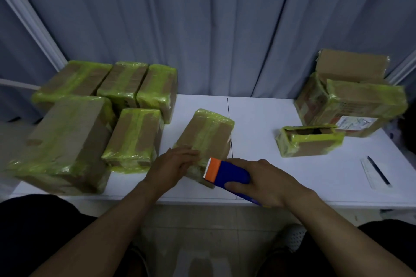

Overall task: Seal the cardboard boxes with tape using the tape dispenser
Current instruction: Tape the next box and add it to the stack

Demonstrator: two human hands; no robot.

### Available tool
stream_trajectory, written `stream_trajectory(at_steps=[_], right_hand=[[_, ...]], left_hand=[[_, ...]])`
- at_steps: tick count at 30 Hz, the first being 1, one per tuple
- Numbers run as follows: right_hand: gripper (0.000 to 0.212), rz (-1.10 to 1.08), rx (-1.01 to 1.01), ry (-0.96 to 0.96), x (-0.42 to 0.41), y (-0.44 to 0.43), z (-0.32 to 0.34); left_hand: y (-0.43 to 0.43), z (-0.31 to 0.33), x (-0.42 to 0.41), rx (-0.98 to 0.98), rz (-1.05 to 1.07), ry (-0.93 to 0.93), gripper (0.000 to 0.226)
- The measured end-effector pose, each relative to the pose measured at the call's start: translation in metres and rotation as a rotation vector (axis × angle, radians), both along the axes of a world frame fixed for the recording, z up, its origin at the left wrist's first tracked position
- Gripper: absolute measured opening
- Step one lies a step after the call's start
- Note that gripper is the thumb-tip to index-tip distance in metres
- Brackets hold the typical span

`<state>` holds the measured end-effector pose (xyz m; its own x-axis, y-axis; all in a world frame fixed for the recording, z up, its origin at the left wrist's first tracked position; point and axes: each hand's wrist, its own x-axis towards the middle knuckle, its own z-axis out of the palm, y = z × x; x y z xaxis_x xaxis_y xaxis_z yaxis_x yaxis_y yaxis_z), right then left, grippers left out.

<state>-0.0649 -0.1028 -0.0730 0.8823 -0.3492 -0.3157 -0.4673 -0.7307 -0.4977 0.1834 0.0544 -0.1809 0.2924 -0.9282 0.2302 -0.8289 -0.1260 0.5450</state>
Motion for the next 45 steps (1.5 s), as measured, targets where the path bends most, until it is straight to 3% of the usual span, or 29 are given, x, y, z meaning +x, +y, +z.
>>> stream_trajectory(at_steps=[7, 11, 13, 15, 22, 24, 26, 31, 36, 45], right_hand=[[0.062, -0.039, -0.046, 0.028, -0.018, -0.005, 0.018], [0.071, -0.068, -0.169, 0.146, -0.017, 0.0, 0.012], [0.068, -0.13, -0.188, 0.176, -0.013, 0.0, 0.007], [0.065, -0.183, -0.193, 0.196, -0.011, 0.0, 0.004], [0.069, -0.256, -0.181, 0.218, -0.004, -0.002, -0.007], [0.069, -0.244, -0.185, 0.219, -0.003, -0.001, -0.008], [0.069, -0.242, -0.181, 0.212, -0.003, 0.0, -0.009], [0.067, -0.233, -0.166, 0.199, -0.006, 0.002, -0.008], [0.057, -0.28, -0.09, 0.124, -0.013, 0.001, 0.0], [0.059, -0.269, -0.119, 0.062, -0.026, 0.006, 0.012]], left_hand=[[-0.001, 0.01, 0.01, 0.025, 0.019, 0.027, 0.029], [0.0, 0.007, 0.006, 0.054, 0.029, 0.002, 0.031], [0.0, 0.007, 0.001, 0.075, 0.017, -0.103, 0.057], [-0.005, 0.019, -0.011, 0.065, 0.014, -0.148, 0.066], [-0.01, 0.016, -0.021, 0.084, 0.001, -0.173, 0.039], [-0.008, 0.016, -0.024, 0.06, -0.025, -0.239, 0.055], [-0.009, 0.012, -0.025, 0.044, -0.078, -0.295, 0.05], [-0.015, 0.009, -0.027, -0.02, -0.151, -0.206, 0.027], [-0.014, 0.017, -0.02, -0.044, -0.157, -0.191, 0.051], [-0.013, 0.016, -0.011, -0.043, -0.152, -0.151, 0.035]])
